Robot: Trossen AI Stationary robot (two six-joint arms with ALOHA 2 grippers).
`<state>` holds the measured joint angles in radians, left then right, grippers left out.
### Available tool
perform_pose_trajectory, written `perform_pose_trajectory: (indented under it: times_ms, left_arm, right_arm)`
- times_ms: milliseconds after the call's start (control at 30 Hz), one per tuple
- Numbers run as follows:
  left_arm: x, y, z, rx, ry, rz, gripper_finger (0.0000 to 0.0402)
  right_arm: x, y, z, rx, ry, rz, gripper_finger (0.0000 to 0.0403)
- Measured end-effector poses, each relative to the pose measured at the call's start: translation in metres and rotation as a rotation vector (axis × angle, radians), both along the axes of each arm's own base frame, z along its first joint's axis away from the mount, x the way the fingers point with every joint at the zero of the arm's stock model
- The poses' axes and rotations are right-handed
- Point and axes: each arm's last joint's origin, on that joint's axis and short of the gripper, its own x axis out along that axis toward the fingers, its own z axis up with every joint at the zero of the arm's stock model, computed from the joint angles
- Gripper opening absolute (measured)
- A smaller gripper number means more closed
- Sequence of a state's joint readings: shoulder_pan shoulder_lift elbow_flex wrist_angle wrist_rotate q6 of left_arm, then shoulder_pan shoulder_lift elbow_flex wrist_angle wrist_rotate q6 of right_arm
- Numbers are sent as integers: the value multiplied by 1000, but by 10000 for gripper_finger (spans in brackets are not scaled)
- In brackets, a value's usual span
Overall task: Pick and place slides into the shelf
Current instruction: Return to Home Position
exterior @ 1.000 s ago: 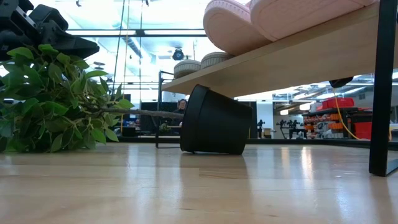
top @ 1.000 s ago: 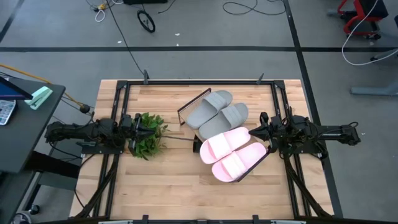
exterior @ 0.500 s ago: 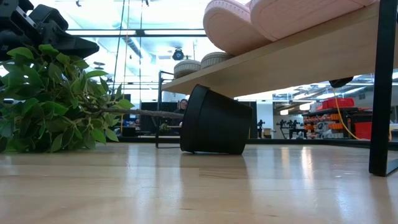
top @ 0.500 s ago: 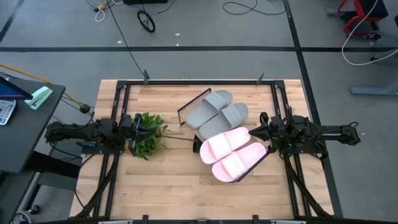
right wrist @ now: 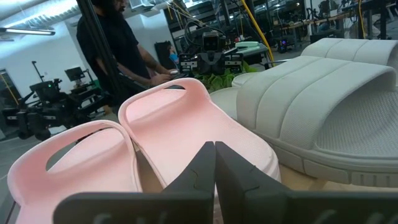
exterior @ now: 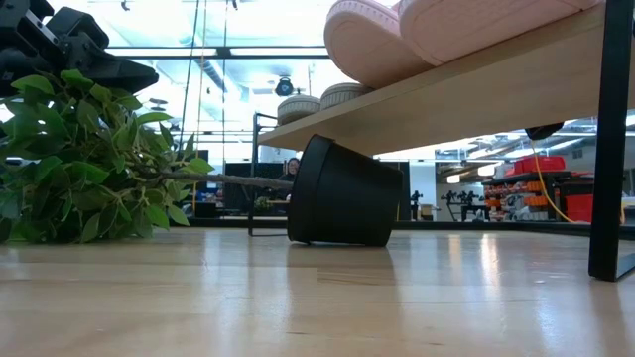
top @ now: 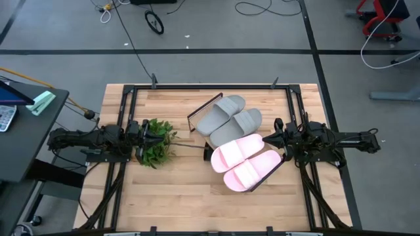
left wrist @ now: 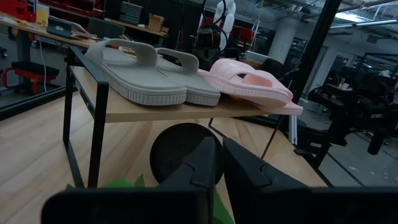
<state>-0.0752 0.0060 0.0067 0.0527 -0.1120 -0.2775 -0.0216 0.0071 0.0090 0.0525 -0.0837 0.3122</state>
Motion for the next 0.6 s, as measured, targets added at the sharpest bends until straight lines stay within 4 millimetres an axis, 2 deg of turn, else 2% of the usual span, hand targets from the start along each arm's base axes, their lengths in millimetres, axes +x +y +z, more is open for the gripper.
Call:
perform_pose_trajectory:
  times_ms: [300,600]
  left_arm:
    - [0,0,0,0,0,0,25]
    - [0,0,0,0,1,0,38]
  right_arm:
    - [0,0,0,0,0,0,14]
    - [0,0,0,0,0,1,14]
